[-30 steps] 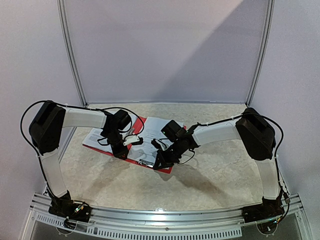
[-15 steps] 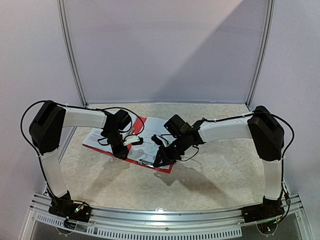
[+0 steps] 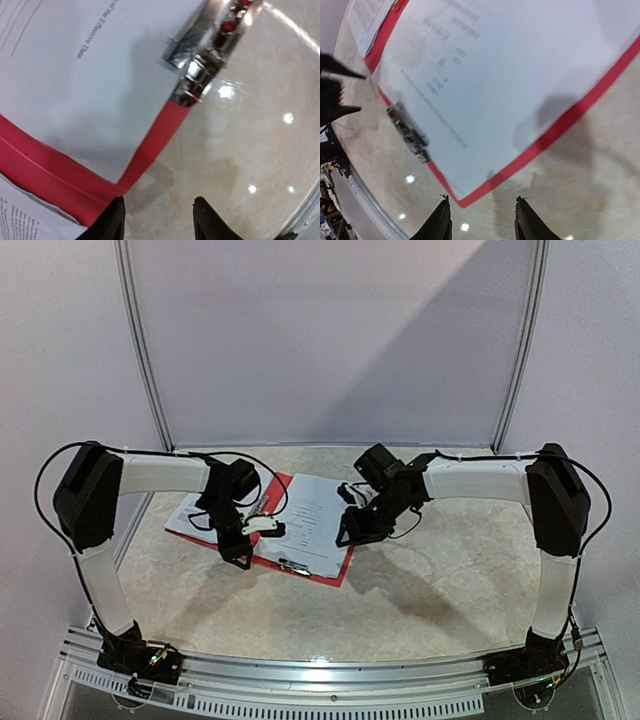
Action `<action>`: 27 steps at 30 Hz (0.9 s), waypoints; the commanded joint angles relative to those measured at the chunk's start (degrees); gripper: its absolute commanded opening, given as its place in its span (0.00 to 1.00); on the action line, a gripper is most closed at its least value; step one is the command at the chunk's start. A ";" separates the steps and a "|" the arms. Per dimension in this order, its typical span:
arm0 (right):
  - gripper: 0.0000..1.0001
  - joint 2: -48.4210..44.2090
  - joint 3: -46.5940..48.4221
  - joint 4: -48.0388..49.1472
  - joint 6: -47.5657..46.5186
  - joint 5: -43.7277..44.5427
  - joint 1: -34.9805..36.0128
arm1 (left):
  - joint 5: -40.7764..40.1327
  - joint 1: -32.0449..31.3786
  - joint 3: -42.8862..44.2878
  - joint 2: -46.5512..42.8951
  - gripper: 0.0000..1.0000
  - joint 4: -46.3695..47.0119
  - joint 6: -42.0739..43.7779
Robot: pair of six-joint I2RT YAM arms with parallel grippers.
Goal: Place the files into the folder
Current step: Rotate the folder with some files at the center of the board.
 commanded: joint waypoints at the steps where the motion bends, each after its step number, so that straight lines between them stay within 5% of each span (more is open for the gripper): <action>1: 0.44 1.05 6.56 -8.51 -3.72 8.05 -8.16 | 2.32 0.05 2.93 -7.36 0.50 -7.42 5.65; 8: 0.45 11.96 21.91 -3.93 -5.93 2.91 -20.87 | -8.44 6.39 -7.18 -14.82 0.52 -6.01 8.01; 17: 0.46 31.46 36.73 21.49 16.84 -15.39 -24.44 | -21.28 21.95 -17.11 -20.03 0.53 3.40 7.30; 27: 0.44 40.27 42.51 11.35 14.74 -14.96 -20.91 | -32.19 28.39 -17.59 -12.54 0.53 20.22 9.06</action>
